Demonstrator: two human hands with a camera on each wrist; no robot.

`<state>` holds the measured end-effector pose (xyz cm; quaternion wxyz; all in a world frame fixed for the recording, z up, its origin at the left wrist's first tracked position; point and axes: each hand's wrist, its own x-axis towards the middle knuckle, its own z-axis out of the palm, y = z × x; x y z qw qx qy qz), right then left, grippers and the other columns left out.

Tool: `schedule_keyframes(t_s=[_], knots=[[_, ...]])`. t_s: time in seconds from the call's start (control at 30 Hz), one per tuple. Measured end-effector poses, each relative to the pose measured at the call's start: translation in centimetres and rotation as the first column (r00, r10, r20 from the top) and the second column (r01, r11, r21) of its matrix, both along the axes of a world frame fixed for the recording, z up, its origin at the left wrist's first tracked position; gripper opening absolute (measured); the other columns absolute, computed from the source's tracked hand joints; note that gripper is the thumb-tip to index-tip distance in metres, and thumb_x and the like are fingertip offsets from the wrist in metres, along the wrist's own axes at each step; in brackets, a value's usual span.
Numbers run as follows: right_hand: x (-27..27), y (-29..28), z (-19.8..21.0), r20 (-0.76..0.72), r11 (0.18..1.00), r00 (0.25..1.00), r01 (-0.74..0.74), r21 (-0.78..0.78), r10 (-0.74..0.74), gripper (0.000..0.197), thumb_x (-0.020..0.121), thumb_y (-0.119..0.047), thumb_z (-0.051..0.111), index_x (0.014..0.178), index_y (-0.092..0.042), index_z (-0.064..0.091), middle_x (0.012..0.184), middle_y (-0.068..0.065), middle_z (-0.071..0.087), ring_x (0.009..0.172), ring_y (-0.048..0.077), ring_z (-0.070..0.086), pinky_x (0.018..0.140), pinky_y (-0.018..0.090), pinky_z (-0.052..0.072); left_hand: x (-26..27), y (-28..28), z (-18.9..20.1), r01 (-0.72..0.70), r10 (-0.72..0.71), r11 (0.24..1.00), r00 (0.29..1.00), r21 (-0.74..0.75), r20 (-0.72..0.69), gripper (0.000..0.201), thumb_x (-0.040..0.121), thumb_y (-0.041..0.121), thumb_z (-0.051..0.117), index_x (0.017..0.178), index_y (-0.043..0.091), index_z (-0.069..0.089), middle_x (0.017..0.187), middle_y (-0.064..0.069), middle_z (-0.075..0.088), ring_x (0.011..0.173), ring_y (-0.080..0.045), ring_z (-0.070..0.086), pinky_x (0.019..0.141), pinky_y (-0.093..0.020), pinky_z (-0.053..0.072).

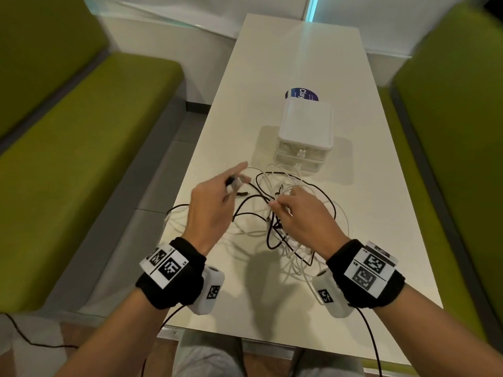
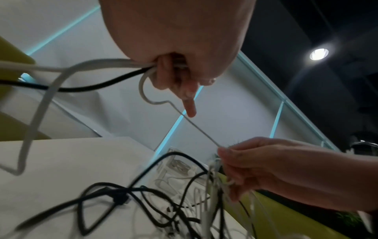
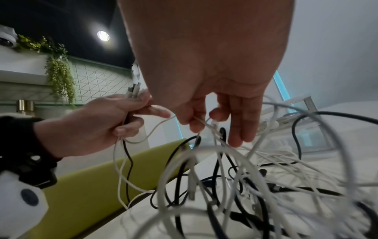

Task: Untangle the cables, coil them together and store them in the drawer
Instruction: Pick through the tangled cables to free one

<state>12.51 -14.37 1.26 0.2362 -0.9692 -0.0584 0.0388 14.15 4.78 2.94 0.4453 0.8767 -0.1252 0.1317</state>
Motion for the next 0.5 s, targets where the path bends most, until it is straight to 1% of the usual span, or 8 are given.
schedule_keyframes(t_s=[0.07,0.1,0.17,0.23,0.33,0.4,0.43,0.5], knots=[[0.3,0.4,-0.1,0.038,0.996,0.996,-0.086,-0.019,0.086,0.035,0.101,-0.035,0.048,0.072,-0.017,0.059,0.076,-0.01,0.039,0.088,0.02,0.046,0.072,0.032,0.034,-0.2,-0.7,-0.4,0.19,-0.188,0.982,0.98,0.021,-0.072,0.038,0.098,0.015,0.047,0.129,0.03,0.06,0.104,0.02,0.069,0.092,0.003,0.064,0.079,-0.011,0.047],[0.3,0.5,-0.1,0.034,0.992,0.992,-0.122,-0.018,0.122,0.036,0.101,-0.034,0.048,0.072,-0.016,0.06,0.075,-0.011,0.041,0.092,0.02,0.045,0.074,0.033,0.037,-0.3,-1.2,-0.6,0.274,-0.265,0.958,0.959,0.086,-0.1,0.045,0.095,0.011,0.049,0.132,0.035,0.057,0.108,0.021,0.068,0.1,-0.002,0.064,0.083,-0.018,0.049],[0.2,0.7,0.0,-0.006,0.988,0.989,-0.15,0.03,0.15,0.036,0.101,-0.029,0.048,0.067,-0.018,0.052,0.068,-0.013,0.043,0.087,0.016,0.043,0.072,0.033,0.037,-0.5,-1.8,-1.1,0.337,-0.303,0.902,0.94,0.271,-0.158,0.047,0.093,0.009,0.05,0.133,0.035,0.055,0.122,0.015,0.066,0.108,-0.012,0.063,0.088,-0.03,0.05],[0.0,0.5,-0.2,-0.027,0.987,0.992,-0.122,0.108,0.125,0.037,0.1,-0.03,0.048,0.065,-0.019,0.048,0.059,-0.01,0.043,0.076,0.008,0.04,0.063,0.031,0.033,-0.2,-2.1,-1.3,0.302,-0.242,0.861,0.951,0.409,-0.191,0.035,0.095,0.014,0.049,0.126,0.026,0.059,0.118,0.006,0.067,0.104,-0.02,0.062,0.085,-0.036,0.049],[-0.1,-0.2,-0.5,-0.021,0.982,0.992,-0.122,0.146,0.126,0.037,0.097,-0.038,0.052,0.068,-0.016,0.051,0.059,-0.005,0.046,0.063,0.01,0.042,0.056,0.03,0.03,0.1,-2.2,-1.6,0.331,-0.257,0.829,0.941,0.451,-0.218,0.011,0.098,0.022,0.047,0.094,0.016,0.055,0.09,0.002,0.061,0.086,-0.026,0.058,0.071,-0.036,0.043],[-0.1,-0.4,-0.3,-0.032,0.977,0.986,-0.159,0.145,0.165,0.048,0.097,-0.05,0.045,0.071,-0.012,0.056,0.059,0.0,0.049,0.058,0.015,0.046,0.056,0.033,0.035,0.4,-2.1,-1.3,0.349,-0.281,0.842,0.935,0.411,-0.218,0.02,0.099,0.029,0.047,0.081,0.022,0.045,0.076,0.007,0.05,0.073,-0.022,0.05,0.064,-0.031,0.032],[0.0,-0.3,-0.2,-0.051,0.973,0.983,-0.169,0.154,0.179,0.061,0.094,-0.061,0.037,0.072,-0.009,0.057,0.059,0.003,0.051,0.058,0.017,0.049,0.057,0.035,0.037,0.5,-2.1,-0.9,0.343,-0.284,0.858,0.937,0.382,-0.203,0.024,0.099,0.033,0.046,0.078,0.022,0.044,0.072,0.008,0.049,0.07,-0.02,0.047,0.062,-0.03,0.029],[0.1,-0.2,0.1,-0.111,0.97,0.979,-0.146,0.194,0.169,0.081,0.084,-0.08,0.019,0.07,-0.006,0.05,0.063,0.009,0.052,0.061,0.022,0.054,0.06,0.039,0.042,0.7,-1.9,0.0,0.319,-0.287,0.897,0.947,0.305,-0.146,0.032,0.097,0.04,0.042,0.075,0.019,0.051,0.069,0.006,0.057,0.068,-0.022,0.053,0.061,-0.031,0.032]])
